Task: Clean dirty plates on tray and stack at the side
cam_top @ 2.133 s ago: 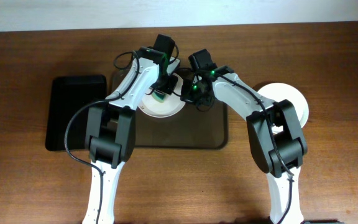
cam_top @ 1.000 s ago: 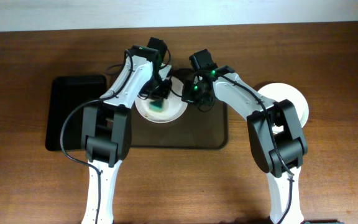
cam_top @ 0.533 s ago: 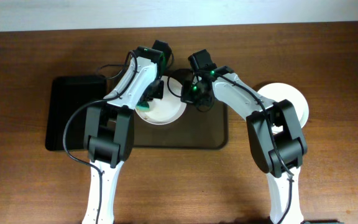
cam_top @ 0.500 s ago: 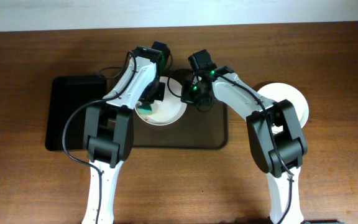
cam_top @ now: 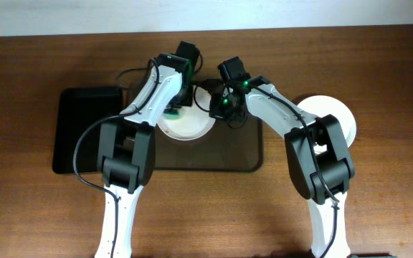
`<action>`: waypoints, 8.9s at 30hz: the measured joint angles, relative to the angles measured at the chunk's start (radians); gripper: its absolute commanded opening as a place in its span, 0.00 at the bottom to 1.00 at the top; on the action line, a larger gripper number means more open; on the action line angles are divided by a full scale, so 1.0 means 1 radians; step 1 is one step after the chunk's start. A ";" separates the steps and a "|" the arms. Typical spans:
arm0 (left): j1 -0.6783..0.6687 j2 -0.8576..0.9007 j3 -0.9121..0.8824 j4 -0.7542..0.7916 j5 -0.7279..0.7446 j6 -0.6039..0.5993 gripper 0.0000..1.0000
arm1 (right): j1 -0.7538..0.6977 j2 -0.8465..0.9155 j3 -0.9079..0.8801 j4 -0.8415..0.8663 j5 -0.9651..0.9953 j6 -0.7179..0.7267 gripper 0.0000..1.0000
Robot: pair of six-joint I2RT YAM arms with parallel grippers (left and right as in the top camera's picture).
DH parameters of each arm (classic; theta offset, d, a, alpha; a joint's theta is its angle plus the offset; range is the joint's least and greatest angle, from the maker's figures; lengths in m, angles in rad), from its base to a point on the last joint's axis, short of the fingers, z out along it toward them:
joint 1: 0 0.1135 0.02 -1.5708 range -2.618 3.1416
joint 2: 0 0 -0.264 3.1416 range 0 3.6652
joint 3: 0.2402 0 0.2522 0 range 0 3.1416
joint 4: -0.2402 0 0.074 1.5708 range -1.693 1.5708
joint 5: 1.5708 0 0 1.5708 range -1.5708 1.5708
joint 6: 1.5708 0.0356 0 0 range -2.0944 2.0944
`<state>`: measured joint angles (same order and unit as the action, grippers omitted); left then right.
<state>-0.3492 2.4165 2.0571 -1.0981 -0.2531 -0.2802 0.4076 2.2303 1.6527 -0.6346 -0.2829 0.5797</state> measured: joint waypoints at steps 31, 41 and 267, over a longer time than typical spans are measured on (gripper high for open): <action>0.207 0.029 0.394 -0.411 0.265 -0.008 0.01 | 0.367 -0.457 0.049 -0.372 1.456 -0.124 0.04; 0.178 0.029 0.386 -0.379 0.266 -0.004 0.01 | 0.188 -0.452 -0.203 -0.116 0.680 0.203 0.04; 0.535 -0.242 -0.277 -0.084 0.113 0.194 0.99 | -0.195 -0.529 -0.250 -0.198 0.008 -0.343 0.78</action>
<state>0.1860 2.1746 1.7802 -1.1824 -0.1402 -0.0864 0.2123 1.7016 1.4029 -0.8330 -0.2752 0.2367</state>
